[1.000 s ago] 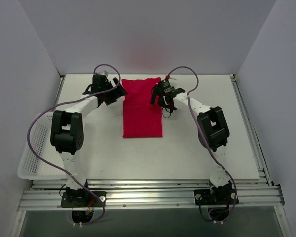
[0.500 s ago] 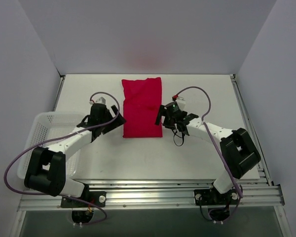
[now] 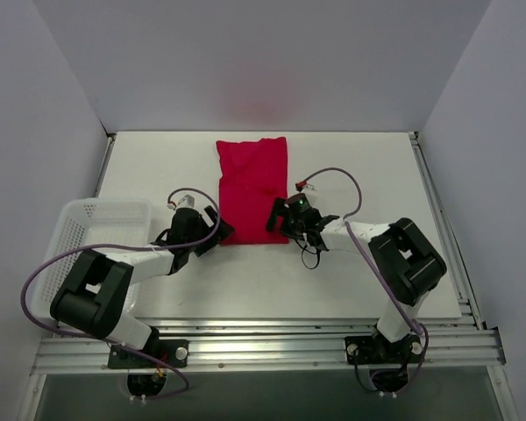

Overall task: Fold and stack the t-shirts
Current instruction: Grab one side of the 2/3 rectangular tshirt with both arms, then fold the long partially folded tshirt into a neat square

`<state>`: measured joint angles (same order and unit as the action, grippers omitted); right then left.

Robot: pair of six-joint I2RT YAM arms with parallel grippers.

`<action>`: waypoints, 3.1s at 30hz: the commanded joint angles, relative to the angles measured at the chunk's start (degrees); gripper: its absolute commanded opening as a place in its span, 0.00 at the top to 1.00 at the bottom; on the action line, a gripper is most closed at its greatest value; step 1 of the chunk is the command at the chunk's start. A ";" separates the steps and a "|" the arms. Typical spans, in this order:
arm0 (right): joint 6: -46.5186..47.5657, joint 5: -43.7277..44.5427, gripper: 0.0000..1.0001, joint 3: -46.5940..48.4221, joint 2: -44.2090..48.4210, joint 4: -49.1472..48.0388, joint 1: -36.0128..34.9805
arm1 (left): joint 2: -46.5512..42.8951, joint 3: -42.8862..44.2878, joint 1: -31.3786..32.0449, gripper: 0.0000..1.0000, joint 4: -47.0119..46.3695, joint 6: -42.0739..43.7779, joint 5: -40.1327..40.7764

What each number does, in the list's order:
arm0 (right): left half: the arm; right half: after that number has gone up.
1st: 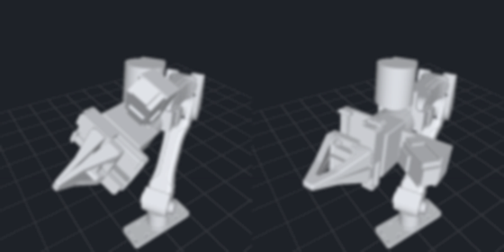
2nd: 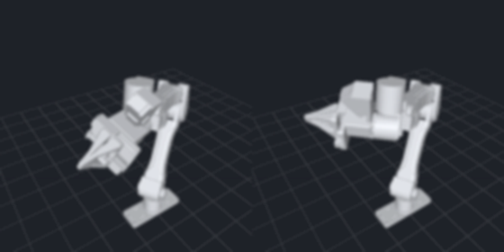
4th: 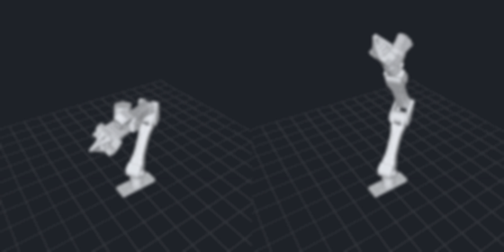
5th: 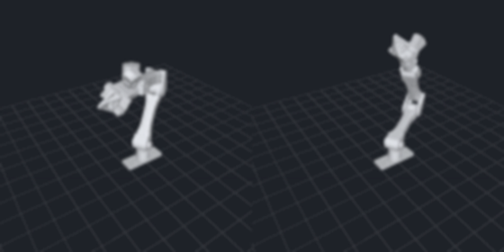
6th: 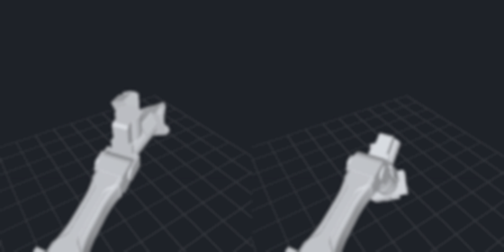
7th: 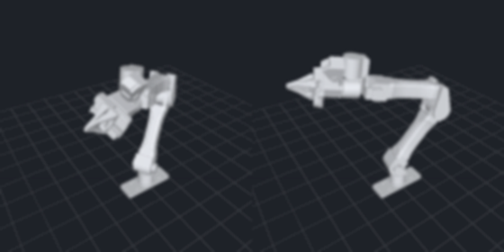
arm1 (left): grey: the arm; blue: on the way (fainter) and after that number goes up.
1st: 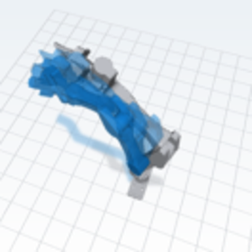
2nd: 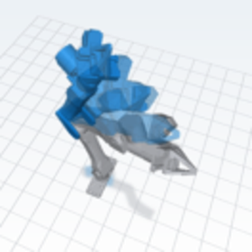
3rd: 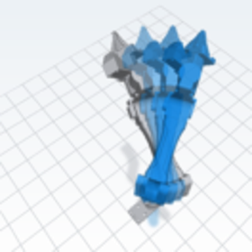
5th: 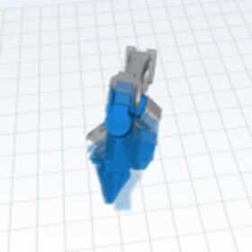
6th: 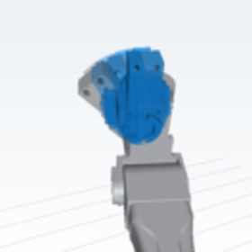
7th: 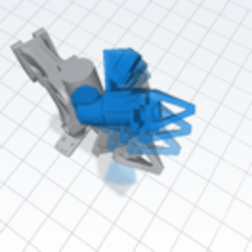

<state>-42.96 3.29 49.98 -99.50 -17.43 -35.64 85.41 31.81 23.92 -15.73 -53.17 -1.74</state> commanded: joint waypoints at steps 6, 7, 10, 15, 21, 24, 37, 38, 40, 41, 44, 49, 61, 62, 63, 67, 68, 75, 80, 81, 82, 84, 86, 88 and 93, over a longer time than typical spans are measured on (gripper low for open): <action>-0.72 -2.23 0.49 -0.23 -5.00 -0.15 -0.22 | 6.26 -0.52 0.25 0.06 -4.48 -1.50 0.77; -0.72 -1.97 0.52 -0.23 -5.00 0.11 -0.22 | 6.61 -0.61 0.25 0.06 -5.10 -1.85 0.68; -0.55 -1.71 0.60 -0.67 -5.00 0.38 -0.05 | 7.67 -1.49 0.25 0.06 -7.20 -2.38 0.16; -0.55 -1.62 0.66 -1.28 -5.17 0.03 0.13 | 9.16 -3.07 0.25 0.08 -10.11 -3.17 -0.72; -0.81 -1.62 1.00 -1.81 -5.09 0.03 0.22 | 10.31 -3.16 0.51 0.77 -11.43 -2.56 -1.16; -0.72 -1.53 1.00 -2.60 -4.04 -0.06 0.13 | 10.22 -2.90 0.86 0.97 -10.55 -1.85 -0.55; -5.02 4.62 1.00 -13.67 17.66 9.16 -5.05 | -14.87 -7.03 10.70 0.98 8.85 -3.96 5.08; -5.55 5.32 1.00 -14.11 21.77 10.39 -5.49 | -17.27 -6.85 11.32 0.98 11.05 -4.22 5.69; -6.60 6.20 1.00 -14.55 26.01 14.60 -6.90 | -24.27 -5.98 12.99 0.98 18.77 -4.49 6.39; -6.70 6.64 1.00 -14.56 29.94 16.10 -7.08 | -26.58 -5.28 13.34 0.98 21.33 -4.40 6.92; -6.44 8.48 1.00 -12.28 35.76 21.90 -7.52 | -33.89 -2.20 13.69 0.98 30.11 -4.05 8.33; -2.75 12.35 1.00 -4.20 33.69 27.53 -6.82 | -34.01 7.02 13.26 0.96 33.83 -0.19 11.13; 2.70 10.95 1.00 8.12 17.25 24.73 -3.39 | -10.90 19.86 4.74 0.98 23.91 5.26 1.84; 2.79 10.51 1.00 8.38 16.28 24.64 -3.12 | -10.00 20.48 3.95 0.98 22.16 5.44 -2.09; 3.05 10.25 1.00 8.56 15.92 24.20 -2.51 | -9.13 21.00 2.37 0.98 21.71 6.05 -3.43; 4.11 9.19 1.00 10.83 14.43 24.46 -1.11 | -4.73 24.87 0.16 0.98 22.85 7.63 -6.78; 4.37 9.19 1.00 11.45 13.82 24.64 -0.84 | -4.11 25.49 -0.19 0.98 22.93 7.90 -7.22; 6.13 5.16 1.00 22.60 3.73 26.65 5.39 | 6.67 34.09 -3.88 0.98 23.11 8.69 -11.70; 7.45 5.40 0.01 52.35 -22.54 40.92 13.21 | 27.92 64.65 -11.15 0.06 32.64 13.08 -21.24; 9.11 6.02 0.00 64.60 -26.06 43.42 14.01 | 36.33 70.96 -12.31 0.06 36.17 12.65 -22.86; 9.38 6.90 0.00 69.94 -30.88 46.06 14.63 | 39.37 76.50 -13.54 0.06 38.64 11.95 -24.79; 10.00 7.79 0.00 75.25 -31.63 48.28 16.12 | 43.69 84.19 -16.44 0.06 39.90 9.50 -28.84; 9.91 7.61 0.00 72.04 -27.43 45.14 17.00 | 42.92 83.07 -18.29 0.06 38.15 8.35 -29.11; 9.74 7.52 0.00 63.11 -21.12 41.62 18.49 | 39.41 80.35 -19.08 0.06 35.95 7.90 -28.85; 9.30 7.18 0.00 48.13 -10.38 34.84 19.82 | 31.60 72.71 -20.06 0.06 33.74 8.96 -25.60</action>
<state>-34.20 9.72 103.24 -119.66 20.62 -15.09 125.93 106.61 2.66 19.94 -44.64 -26.41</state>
